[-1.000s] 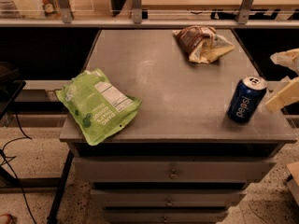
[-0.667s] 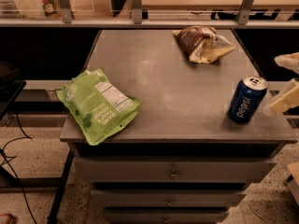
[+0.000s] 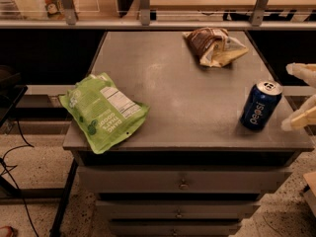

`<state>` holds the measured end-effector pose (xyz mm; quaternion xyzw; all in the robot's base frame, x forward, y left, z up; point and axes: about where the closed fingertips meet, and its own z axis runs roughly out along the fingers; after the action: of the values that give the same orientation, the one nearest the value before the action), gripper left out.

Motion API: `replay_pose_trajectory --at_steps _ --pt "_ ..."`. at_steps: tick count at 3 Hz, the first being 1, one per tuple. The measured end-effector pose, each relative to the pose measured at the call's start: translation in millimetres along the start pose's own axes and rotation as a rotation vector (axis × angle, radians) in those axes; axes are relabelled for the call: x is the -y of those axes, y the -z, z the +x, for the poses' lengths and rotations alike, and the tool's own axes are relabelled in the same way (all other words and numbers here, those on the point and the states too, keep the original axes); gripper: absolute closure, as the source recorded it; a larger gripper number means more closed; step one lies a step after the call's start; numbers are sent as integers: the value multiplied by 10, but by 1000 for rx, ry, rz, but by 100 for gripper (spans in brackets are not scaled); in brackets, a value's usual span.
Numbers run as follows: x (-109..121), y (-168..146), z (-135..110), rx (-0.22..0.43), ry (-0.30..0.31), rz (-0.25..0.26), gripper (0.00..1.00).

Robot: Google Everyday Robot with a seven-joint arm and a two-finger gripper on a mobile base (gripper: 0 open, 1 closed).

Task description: Move pepsi can near brown chip bag

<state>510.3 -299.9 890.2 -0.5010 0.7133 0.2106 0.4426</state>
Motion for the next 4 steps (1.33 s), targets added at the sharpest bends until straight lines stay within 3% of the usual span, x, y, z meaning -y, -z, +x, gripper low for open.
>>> replay_pose_trajectory --at_steps 1,3,4 --pt "-32 -59 98 93 18 -26 0" --pt "-43 -236 258 217 -21 -63 0" --pt "-68 -358 224 266 -24 -84 14"
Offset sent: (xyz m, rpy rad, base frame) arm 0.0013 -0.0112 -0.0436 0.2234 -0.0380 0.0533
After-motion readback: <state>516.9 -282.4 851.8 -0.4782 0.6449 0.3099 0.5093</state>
